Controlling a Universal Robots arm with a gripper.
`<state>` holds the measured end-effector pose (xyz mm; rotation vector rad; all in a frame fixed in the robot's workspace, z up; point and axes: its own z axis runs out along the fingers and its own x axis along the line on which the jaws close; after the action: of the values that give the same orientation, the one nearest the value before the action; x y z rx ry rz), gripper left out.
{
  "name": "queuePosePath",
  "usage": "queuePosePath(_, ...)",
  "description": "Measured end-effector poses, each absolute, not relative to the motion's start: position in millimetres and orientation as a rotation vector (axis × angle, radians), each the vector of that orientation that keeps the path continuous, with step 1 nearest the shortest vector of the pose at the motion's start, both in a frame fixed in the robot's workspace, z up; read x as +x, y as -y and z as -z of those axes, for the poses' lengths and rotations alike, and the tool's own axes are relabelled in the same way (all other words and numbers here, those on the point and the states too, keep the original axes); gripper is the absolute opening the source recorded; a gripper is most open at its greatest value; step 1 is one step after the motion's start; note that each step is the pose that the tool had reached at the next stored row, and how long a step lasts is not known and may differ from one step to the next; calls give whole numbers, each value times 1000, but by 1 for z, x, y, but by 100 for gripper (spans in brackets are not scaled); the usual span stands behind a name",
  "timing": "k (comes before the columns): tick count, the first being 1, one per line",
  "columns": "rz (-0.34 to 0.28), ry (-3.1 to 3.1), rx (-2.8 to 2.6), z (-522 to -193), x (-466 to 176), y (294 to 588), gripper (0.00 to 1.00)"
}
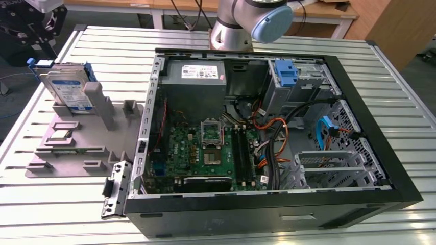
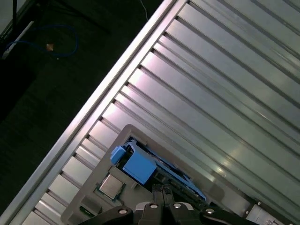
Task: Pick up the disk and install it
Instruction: 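Pick up the disk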
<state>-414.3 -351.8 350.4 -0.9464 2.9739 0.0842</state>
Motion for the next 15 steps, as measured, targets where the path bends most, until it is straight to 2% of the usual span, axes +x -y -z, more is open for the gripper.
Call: queuePosePath(15, -86, -2935, -1067, -350, -414, 352, 11)
